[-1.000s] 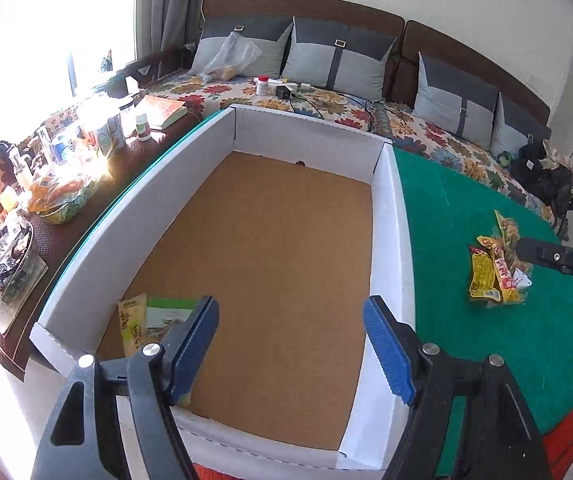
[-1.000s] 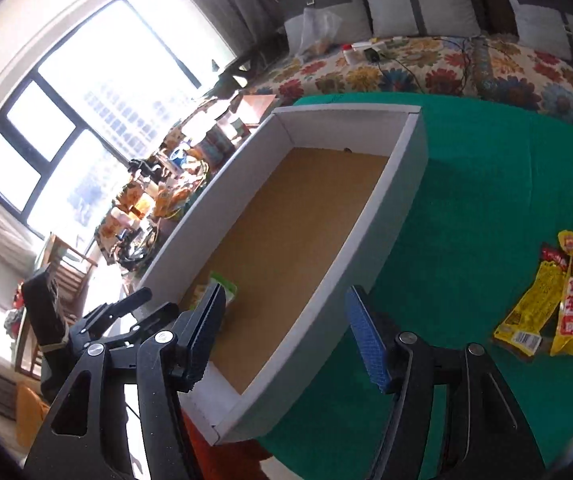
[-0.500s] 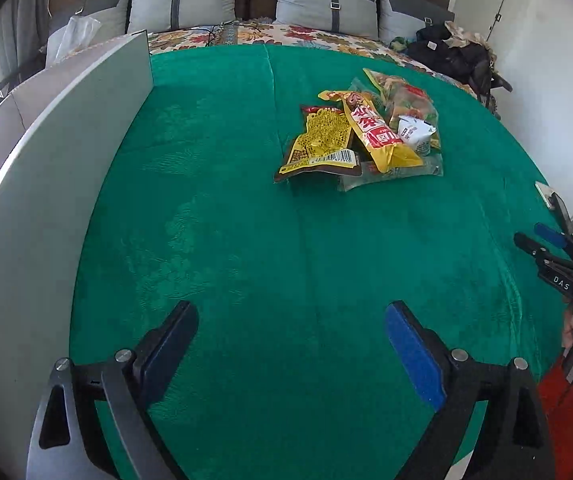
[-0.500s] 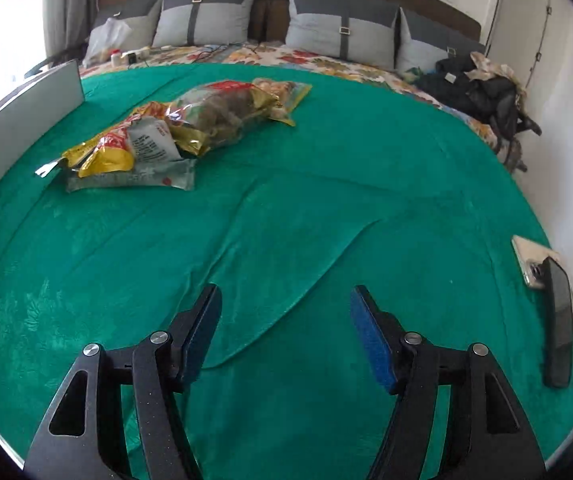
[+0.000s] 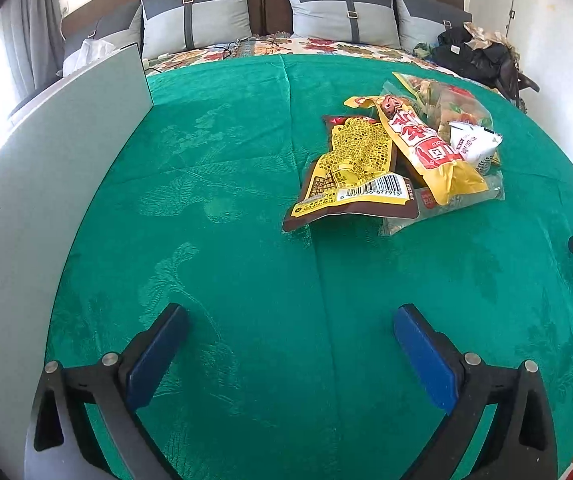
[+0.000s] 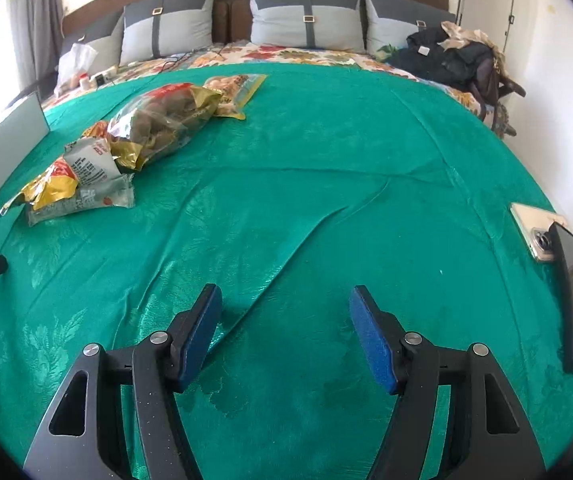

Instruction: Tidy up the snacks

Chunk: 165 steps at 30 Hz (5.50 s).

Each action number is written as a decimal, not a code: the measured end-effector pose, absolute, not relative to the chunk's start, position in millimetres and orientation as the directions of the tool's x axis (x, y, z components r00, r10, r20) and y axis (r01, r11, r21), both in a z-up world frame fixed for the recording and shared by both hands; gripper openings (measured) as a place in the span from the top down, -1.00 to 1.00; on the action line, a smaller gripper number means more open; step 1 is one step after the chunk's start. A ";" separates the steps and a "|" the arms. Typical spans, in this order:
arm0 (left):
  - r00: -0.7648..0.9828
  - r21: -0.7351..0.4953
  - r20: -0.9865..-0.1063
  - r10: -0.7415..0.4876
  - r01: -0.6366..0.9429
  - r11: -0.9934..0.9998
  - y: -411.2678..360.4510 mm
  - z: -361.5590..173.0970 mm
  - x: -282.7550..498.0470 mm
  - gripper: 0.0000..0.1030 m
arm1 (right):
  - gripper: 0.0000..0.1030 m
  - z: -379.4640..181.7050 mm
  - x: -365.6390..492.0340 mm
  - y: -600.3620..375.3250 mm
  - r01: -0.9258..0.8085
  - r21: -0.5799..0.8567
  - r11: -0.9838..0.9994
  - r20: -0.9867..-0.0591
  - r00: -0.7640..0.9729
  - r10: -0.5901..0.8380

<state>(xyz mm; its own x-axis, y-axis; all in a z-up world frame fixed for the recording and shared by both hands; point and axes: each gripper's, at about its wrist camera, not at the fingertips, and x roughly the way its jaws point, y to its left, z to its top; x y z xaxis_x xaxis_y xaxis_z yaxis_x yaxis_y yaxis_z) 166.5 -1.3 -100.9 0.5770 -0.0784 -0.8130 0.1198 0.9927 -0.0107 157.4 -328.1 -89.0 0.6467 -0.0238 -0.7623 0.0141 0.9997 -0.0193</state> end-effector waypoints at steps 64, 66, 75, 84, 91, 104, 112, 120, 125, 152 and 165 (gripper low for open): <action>0.431 -0.079 -0.891 -0.142 0.161 0.984 -6.9 -86.4 268.5 -0.05 | -0.81 -98.5 166.7 -335.4 0.052 -0.001 0.999 -0.794 0.606 -0.033; 0.443 -0.054 -0.892 -0.093 0.099 0.994 7.5 -86.8 244.6 -0.05 | -0.81 -98.5 166.7 -335.4 0.052 -0.001 0.999 -0.794 0.606 -0.033; 0.453 -0.023 -0.890 -0.053 0.071 0.997 34.8 -89.7 166.0 -0.58 | -0.81 -98.8 166.6 -335.1 0.052 -0.001 0.999 -0.795 0.606 -0.033; 0.513 -0.007 -0.858 -0.004 -0.003 1.000 51.5 -102.5 201.6 -0.96 | -0.81 -98.5 166.7 -335.2 0.052 -0.001 0.999 -0.795 0.606 -0.032; 0.578 -0.007 -0.816 -0.008 0.004 1.000 56.6 -105.4 194.3 -1.00 | -0.81 -98.3 166.7 -335.3 0.052 -0.001 0.999 -0.795 0.606 -0.032; 0.581 -0.005 -0.814 -0.005 0.003 1.000 56.6 -105.5 193.4 -1.00 | -0.82 -98.0 166.4 -334.9 0.052 0.000 0.999 -0.794 0.607 -0.032; 0.581 -0.005 -0.814 -0.006 0.003 1.000 56.8 -105.7 193.3 -1.00 | -0.78 -15.2 183.1 -231.1 -0.227 0.170 0.959 -0.712 0.644 0.279; 0.581 -0.006 -0.814 -0.006 0.003 1.000 57.1 -105.8 193.3 -1.00 | -0.73 -53.8 302.6 -123.0 -0.328 0.174 0.929 -0.906 0.317 0.281; 0.581 -0.007 -0.814 -0.007 0.003 1.000 57.1 -105.7 193.2 -1.00 | 0.04 -80.8 318.7 -121.4 -0.278 0.086 0.957 -0.951 0.264 0.162; 0.582 -0.007 -0.813 -0.007 0.003 1.000 57.6 -106.0 193.1 -1.00 | -0.12 -97.2 160.7 -310.0 -0.042 -0.040 0.998 -0.804 0.594 -0.008; 0.582 -0.007 -0.813 -0.007 0.003 1.000 57.5 -105.8 193.1 -1.00 | -0.89 -105.8 157.0 -320.1 0.027 0.000 1.000 -0.799 0.601 -0.016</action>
<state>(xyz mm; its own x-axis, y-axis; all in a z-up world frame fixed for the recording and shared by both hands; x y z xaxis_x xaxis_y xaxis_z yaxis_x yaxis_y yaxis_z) 193.1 57.5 -105.8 0.5818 -0.0074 -0.8133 0.0032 1.0000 -0.0069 157.0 -320.1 -105.8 0.6014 -0.0159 -0.7988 0.0271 0.9996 0.0005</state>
